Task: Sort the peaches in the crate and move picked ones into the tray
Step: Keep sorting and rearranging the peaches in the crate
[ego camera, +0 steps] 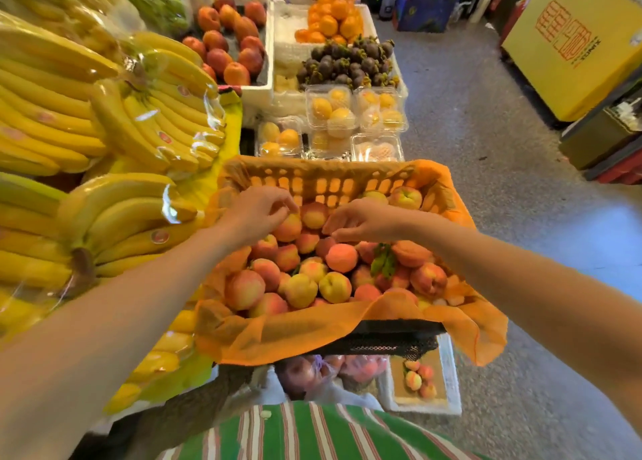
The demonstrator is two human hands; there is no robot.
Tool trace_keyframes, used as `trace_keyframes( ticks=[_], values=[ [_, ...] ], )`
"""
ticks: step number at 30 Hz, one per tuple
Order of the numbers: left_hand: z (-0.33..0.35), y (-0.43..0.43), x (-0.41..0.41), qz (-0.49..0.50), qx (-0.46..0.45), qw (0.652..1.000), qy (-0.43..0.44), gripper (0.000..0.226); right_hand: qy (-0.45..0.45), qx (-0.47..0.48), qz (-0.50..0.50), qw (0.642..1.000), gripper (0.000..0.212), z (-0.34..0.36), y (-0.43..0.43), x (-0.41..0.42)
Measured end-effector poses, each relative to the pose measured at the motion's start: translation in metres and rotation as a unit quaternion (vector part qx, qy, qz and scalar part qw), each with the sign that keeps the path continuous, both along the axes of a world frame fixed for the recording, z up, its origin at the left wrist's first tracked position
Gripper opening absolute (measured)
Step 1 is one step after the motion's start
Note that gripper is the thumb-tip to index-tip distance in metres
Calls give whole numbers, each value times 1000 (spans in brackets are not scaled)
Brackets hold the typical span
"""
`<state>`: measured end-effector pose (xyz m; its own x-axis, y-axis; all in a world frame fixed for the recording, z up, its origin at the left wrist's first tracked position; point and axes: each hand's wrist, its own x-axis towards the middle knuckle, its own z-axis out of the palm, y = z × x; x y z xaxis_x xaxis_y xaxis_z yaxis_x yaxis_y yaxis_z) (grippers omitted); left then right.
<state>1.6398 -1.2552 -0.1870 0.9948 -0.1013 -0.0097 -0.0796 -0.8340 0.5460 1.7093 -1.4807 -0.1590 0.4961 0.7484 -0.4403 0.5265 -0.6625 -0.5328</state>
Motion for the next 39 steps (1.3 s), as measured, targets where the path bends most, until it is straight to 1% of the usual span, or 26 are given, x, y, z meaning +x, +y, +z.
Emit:
trace_keyframes(
  ticks=[3, 5, 7, 9, 12, 13, 14, 16, 18, 19, 21, 22, 24, 25, 26, 28, 29, 30, 32, 34, 39],
  values=[
    [-7, 35, -16, 8, 95, 993, -63, 31, 25, -13, 49, 998, 31, -18, 40, -8],
    [-18, 52, -28, 7, 140, 988, -63, 38, 38, -36, 91, 994, 36, -33, 61, -17],
    [-31, 61, -38, -6, 156, 987, -42, 46, 37, -67, 136, 988, 44, -48, 75, -28],
    [-41, 65, -44, -17, 149, 988, -23, 49, 20, -98, 171, 980, 44, -65, 81, -38],
    [-43, 64, -46, -10, 121, 992, -21, 47, -16, -130, 180, 975, 33, -83, 79, -42],
    [-42, 63, -46, -4, 113, 993, -24, 44, -10, -143, 175, 974, 36, -87, 77, -42],
    [-43, 63, -45, 1, 106, 994, -27, 40, -4, -154, 176, 972, 44, -89, 75, -43],
    [-44, 62, -46, 11, 89, 995, -33, 36, -26, -172, 204, 963, 56, -93, 74, -44],
    [-46, 62, -47, 17, 72, 997, -39, 34, -55, -158, 227, 960, 53, -100, 74, -44],
    [-47, 62, -47, 17, 67, 997, -43, 33, -53, -150, 223, 962, 52, -103, 74, -42],
    [-47, 64, -47, 16, 65, 997, -48, 29, -8, -145, 194, 970, 57, -104, 71, -34],
    [-47, 65, -46, 16, 67, 996, -49, 26, 25, -139, 163, 977, 59, -100, 69, -28],
    [-47, 66, -44, 20, 73, 995, -57, 28, 112, -95, 71, 987, 48, -87, 63, -17],
    [-45, 65, -43, 22, 78, 995, -60, 33, 171, -66, 16, 983, 42, -79, 61, -12],
    [-43, 63, -42, 21, 85, 994, -63, 38, 229, -37, -39, 972, 41, -72, 58, -8],
    [-38, 58, -41, 1, 99, 993, -70, 45, 307, 13, -124, 944, 48, -58, 52, -3],
    [-35, 55, -39, -17, 99, 992, -72, 50, 334, 32, -149, 930, 54, -53, 51, -2],
    [-32, 51, -37, -37, 95, 992, -70, 58, 360, 50, -156, 918, 58, -50, 50, 0],
    [-23, 41, -32, -68, 69, 994, -43, 76, 384, 69, -147, 909, 58, -45, 51, 1],
    [-18, 29, -25, -85, 38, 995, -18, 83, 395, 83, -140, 904, 57, -40, 52, 1],
    [-17, 20, -16, -77, 21, 996, -31, 70, 395, 102, -147, 901, 61, -39, 49, -1]
  ],
)
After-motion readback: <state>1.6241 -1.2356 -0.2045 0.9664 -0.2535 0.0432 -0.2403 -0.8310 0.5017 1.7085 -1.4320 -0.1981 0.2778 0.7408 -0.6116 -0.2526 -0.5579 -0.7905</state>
